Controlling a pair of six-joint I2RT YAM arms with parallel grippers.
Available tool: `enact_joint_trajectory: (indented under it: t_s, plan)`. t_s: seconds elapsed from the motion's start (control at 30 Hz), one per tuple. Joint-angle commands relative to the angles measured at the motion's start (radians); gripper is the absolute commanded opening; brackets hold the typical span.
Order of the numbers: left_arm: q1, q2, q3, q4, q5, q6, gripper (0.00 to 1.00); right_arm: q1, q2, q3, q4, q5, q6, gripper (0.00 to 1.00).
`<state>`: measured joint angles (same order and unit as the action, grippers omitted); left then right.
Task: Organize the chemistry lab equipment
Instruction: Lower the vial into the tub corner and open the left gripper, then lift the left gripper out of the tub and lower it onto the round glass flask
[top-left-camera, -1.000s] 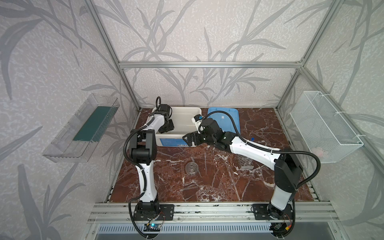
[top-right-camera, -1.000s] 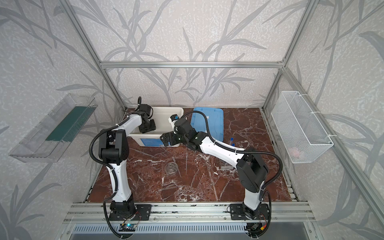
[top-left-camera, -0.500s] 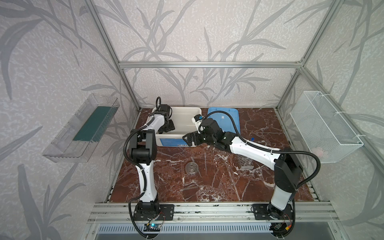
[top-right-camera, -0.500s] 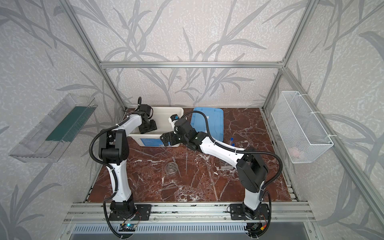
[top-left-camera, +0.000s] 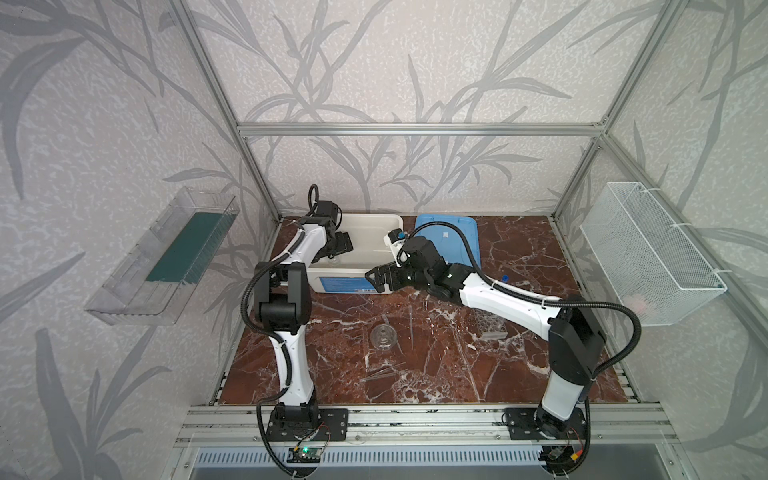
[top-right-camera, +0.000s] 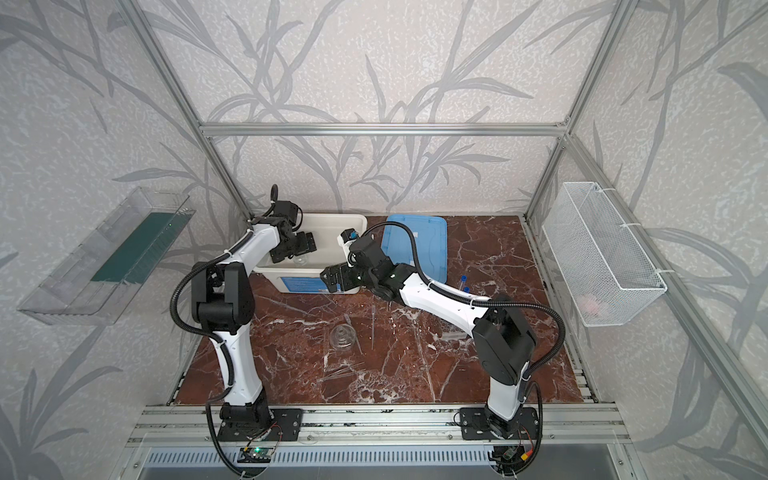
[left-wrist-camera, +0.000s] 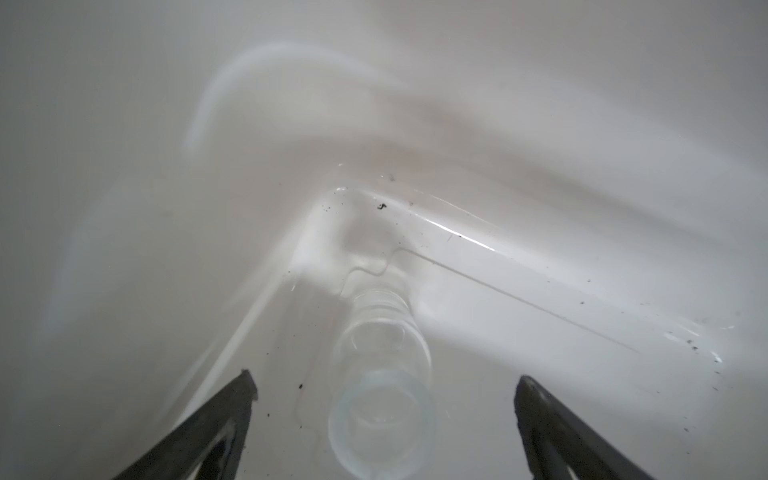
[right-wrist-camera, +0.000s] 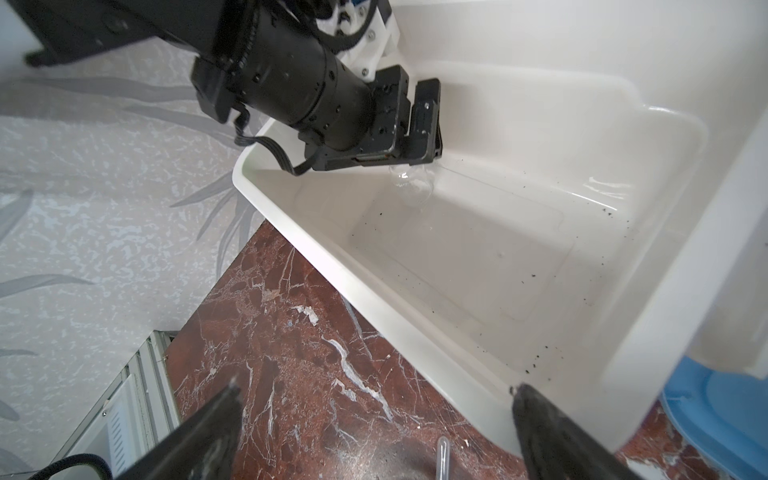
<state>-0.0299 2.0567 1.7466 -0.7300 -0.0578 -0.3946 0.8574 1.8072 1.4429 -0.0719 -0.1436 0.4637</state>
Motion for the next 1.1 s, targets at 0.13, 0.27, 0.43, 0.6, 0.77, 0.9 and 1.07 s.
enact_joint_trajectory:
  t_s: [0.13, 0.27, 0.43, 0.6, 0.77, 0.9, 1.07]
  plan:
    - [-0.005, -0.145, 0.051, -0.061, -0.004, 0.008, 0.99, -0.005, -0.042, 0.008, -0.041, 0.002, -0.017, 1.00]
    - [-0.024, -0.210, 0.111, -0.115, 0.013, 0.011, 0.99, -0.010, -0.093, 0.010, -0.074, 0.019, -0.042, 1.00]
    - [-0.087, -0.294, 0.202, -0.199, 0.009, 0.050, 0.99, -0.018, -0.197, 0.007, -0.152, 0.024, -0.092, 0.99]
    - [-0.145, -0.384, 0.261, -0.292, 0.106, 0.083, 0.99, -0.029, -0.332, -0.044, -0.262, 0.030, -0.139, 0.99]
    - [-0.209, -0.449, 0.252, -0.391, 0.269, 0.108, 0.99, -0.040, -0.479, -0.149, -0.369, 0.033, -0.176, 0.99]
    - [-0.304, -0.545, 0.141, -0.420, 0.273, 0.126, 0.99, -0.040, -0.572, -0.250, -0.457, 0.046, -0.181, 0.99]
    - [-0.386, -0.636, -0.027, -0.446, 0.268, 0.112, 0.99, -0.041, -0.681, -0.389, -0.477, 0.090, -0.143, 0.99]
